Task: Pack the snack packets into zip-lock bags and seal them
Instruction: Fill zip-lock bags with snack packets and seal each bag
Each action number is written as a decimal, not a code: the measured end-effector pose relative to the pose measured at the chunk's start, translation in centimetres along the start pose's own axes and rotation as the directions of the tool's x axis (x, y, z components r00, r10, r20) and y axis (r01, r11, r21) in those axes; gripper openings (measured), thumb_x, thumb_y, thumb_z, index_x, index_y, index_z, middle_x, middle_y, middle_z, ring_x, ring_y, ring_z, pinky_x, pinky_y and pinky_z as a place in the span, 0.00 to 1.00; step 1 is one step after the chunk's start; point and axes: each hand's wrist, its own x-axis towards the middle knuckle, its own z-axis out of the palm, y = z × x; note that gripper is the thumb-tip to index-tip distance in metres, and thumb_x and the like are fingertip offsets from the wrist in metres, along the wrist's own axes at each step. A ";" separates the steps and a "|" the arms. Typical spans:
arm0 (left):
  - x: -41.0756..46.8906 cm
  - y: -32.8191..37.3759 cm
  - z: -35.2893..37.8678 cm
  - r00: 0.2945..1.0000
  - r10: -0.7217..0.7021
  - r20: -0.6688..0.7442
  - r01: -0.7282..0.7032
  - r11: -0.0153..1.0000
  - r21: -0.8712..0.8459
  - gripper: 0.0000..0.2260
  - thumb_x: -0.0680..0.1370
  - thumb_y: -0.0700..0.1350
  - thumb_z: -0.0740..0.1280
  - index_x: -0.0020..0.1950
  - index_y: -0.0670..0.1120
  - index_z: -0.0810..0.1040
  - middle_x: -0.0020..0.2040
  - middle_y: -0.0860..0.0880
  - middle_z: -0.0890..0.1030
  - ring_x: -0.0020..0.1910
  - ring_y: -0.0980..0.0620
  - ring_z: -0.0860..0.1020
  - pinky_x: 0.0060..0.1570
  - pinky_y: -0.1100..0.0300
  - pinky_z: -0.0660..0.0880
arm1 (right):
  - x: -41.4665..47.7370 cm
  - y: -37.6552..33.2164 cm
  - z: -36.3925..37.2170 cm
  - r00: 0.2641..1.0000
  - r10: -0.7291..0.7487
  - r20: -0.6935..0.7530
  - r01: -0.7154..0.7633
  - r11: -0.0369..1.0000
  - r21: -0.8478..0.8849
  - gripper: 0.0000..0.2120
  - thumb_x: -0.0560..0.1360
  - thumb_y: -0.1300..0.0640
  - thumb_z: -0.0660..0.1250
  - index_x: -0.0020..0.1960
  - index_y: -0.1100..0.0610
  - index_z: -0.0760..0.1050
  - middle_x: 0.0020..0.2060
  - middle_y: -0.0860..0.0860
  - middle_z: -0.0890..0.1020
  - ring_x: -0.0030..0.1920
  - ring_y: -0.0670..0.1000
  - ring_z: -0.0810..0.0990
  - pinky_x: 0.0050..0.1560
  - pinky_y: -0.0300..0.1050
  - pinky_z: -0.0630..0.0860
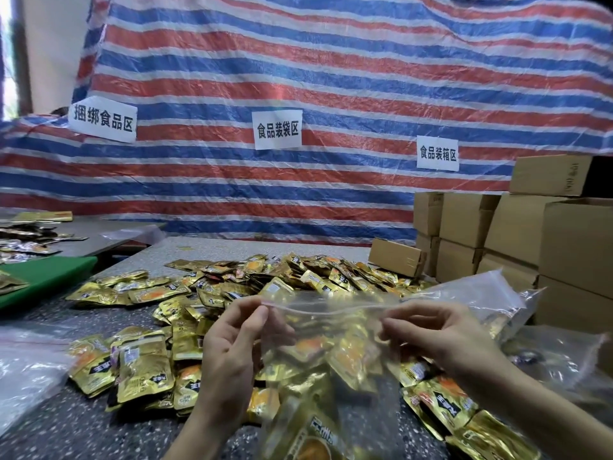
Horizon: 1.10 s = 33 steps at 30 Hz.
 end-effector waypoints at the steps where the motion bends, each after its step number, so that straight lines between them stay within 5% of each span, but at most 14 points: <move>1: -0.1 0.0 -0.1 1.000 0.015 0.008 -0.015 1.000 0.023 0.07 0.74 0.47 0.67 0.43 0.48 0.83 0.38 0.39 0.82 0.40 0.38 0.82 0.44 0.38 0.81 | -0.1 -0.1 0.1 1.000 -0.018 0.000 0.018 1.000 0.017 0.14 0.66 0.48 0.77 0.48 0.54 0.86 0.43 0.58 0.87 0.40 0.55 0.85 0.39 0.42 0.81; 5: -0.3 0.1 -0.1 0.996 0.092 0.022 -0.094 0.992 0.080 0.07 0.73 0.48 0.69 0.43 0.46 0.83 0.38 0.38 0.82 0.39 0.40 0.82 0.47 0.42 0.82 | -0.6 -0.7 0.5 0.989 -0.142 -0.044 0.144 0.989 0.046 0.30 0.59 0.33 0.79 0.48 0.55 0.86 0.41 0.59 0.86 0.35 0.52 0.83 0.35 0.42 0.80; 8: 0.1 0.4 -0.3 0.987 0.164 -0.008 -0.163 0.986 0.022 0.05 0.75 0.44 0.67 0.42 0.47 0.82 0.37 0.41 0.81 0.37 0.45 0.81 0.44 0.52 0.82 | -1.0 -1.6 0.6 0.972 -0.221 -0.075 0.226 0.972 0.071 0.32 0.59 0.31 0.78 0.49 0.55 0.85 0.38 0.58 0.85 0.34 0.52 0.80 0.32 0.42 0.78; 16: 0.2 0.9 -0.3 0.967 0.253 -0.037 -0.253 0.967 -0.013 0.03 0.75 0.45 0.70 0.42 0.48 0.82 0.38 0.43 0.82 0.37 0.48 0.81 0.43 0.60 0.80 | -1.5 -1.9 0.8 0.943 -0.311 -0.121 0.321 0.945 0.070 0.12 0.68 0.50 0.72 0.46 0.57 0.84 0.34 0.60 0.82 0.32 0.55 0.76 0.28 0.42 0.73; 26: -0.3 1.2 0.2 0.952 0.301 -0.053 -0.300 0.954 0.023 0.04 0.73 0.47 0.71 0.42 0.47 0.83 0.38 0.42 0.83 0.37 0.45 0.81 0.42 0.61 0.80 | -1.5 -1.5 1.3 0.924 -0.327 -0.199 0.344 0.937 0.058 0.10 0.68 0.51 0.68 0.40 0.58 0.80 0.34 0.58 0.80 0.33 0.53 0.77 0.33 0.43 0.75; 30: -0.6 1.4 0.8 0.941 0.336 -0.042 -0.333 0.941 0.068 0.04 0.72 0.46 0.72 0.42 0.47 0.84 0.38 0.43 0.84 0.36 0.46 0.83 0.42 0.61 0.80 | -1.3 -2.2 1.2 0.928 -0.298 -0.223 0.300 0.954 -0.023 0.07 0.71 0.51 0.71 0.42 0.55 0.81 0.37 0.58 0.82 0.40 0.65 0.78 0.41 0.51 0.74; 33: -0.8 1.5 1.2 0.937 0.349 -0.002 -0.347 0.933 0.097 0.03 0.72 0.45 0.74 0.43 0.47 0.85 0.38 0.43 0.85 0.36 0.48 0.83 0.41 0.61 0.80 | -0.9 -4.5 1.9 0.892 -0.427 -0.149 0.374 0.882 -0.288 0.13 0.69 0.43 0.69 0.52 0.45 0.82 0.48 0.45 0.85 0.50 0.47 0.82 0.50 0.46 0.74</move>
